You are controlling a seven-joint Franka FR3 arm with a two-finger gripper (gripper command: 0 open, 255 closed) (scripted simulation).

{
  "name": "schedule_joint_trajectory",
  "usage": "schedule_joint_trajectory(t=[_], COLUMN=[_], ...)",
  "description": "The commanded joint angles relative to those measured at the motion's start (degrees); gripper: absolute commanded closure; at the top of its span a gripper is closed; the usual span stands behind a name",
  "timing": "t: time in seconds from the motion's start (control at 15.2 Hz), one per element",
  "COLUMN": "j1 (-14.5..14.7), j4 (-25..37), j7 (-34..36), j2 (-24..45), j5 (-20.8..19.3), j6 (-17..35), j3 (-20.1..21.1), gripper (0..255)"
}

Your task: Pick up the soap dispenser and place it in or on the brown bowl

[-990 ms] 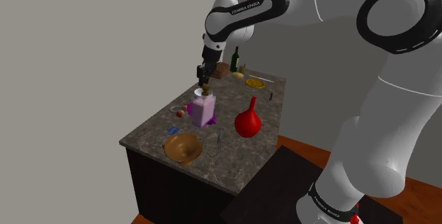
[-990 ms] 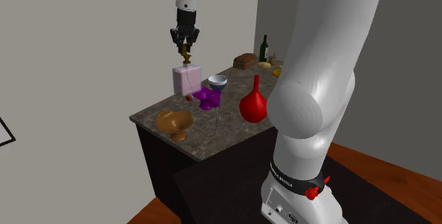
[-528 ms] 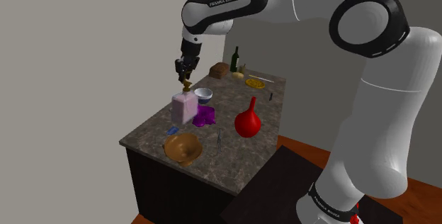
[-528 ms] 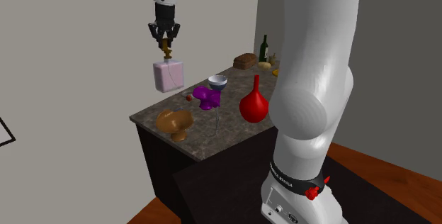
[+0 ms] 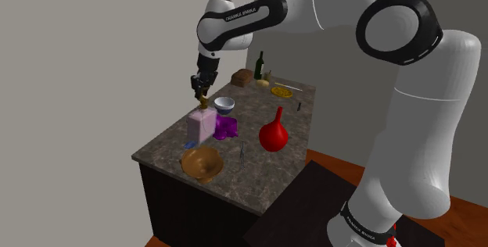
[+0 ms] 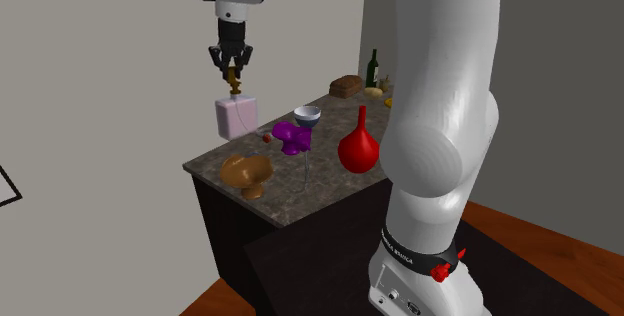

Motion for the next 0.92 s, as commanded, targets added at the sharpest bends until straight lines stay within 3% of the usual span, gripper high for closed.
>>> schedule_joint_trajectory(t=[0.0, 0.86], j1=[-0.1, -0.3], j4=[-1.1, -5.8], j7=[-0.3, -2.1], j2=[0.4, 4.5], j5=[0.2, 2.1], j6=[1.5, 10.1], j3=[0.0, 0.6], gripper=[255, 255])
